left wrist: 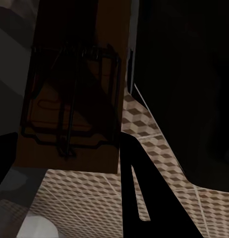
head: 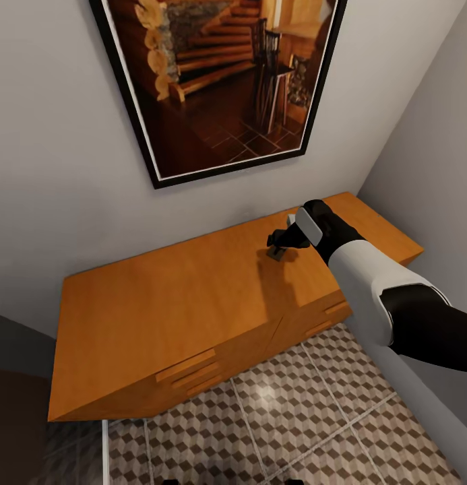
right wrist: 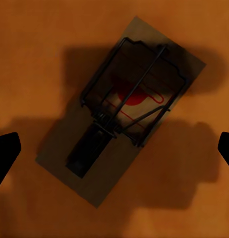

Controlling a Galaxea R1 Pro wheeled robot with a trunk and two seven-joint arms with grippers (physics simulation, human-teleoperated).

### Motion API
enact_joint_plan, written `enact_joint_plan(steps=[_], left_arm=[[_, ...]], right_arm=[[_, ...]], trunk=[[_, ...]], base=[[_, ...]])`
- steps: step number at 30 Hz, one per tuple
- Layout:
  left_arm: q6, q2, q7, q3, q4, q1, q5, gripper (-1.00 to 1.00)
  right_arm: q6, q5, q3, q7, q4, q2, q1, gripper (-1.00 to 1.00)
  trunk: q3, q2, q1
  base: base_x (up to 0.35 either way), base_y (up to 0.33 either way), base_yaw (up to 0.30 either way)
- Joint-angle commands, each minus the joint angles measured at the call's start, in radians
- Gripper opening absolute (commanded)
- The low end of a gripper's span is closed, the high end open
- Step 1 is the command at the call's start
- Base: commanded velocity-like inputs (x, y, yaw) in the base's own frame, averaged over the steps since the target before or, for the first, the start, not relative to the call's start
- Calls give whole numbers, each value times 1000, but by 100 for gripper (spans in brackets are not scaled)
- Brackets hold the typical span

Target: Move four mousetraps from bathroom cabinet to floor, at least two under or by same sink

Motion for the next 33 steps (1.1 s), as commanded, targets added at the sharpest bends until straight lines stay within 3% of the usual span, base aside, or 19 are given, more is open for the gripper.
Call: enact_joint_plan(steps=[1, 9, 17, 33], left_arm=[[-1, -1, 1, -8, 2, -1, 6, -100], [4, -4, -1, -8, 2, -1, 6, -100], [77, -43, -21, -8, 2, -1, 6, -100], [86, -47, -25, -8, 2, -1, 6, -100]], right_arm=[[3, -11, 7, -8, -1, -1, -1, 100], [3, -10, 7, -8, -1, 0, -1, 100], [3, -10, 8, -8, 0, 1, -1, 100], [3, -10, 9, -8, 1, -1, -1, 100]], trunk=[[-1, -2, 0], [-1, -2, 0], [-1, -2, 0], [-1, -2, 0]], base=[[0, 0, 0], [0, 0, 0], [18, 17, 0], [32, 29, 0]])
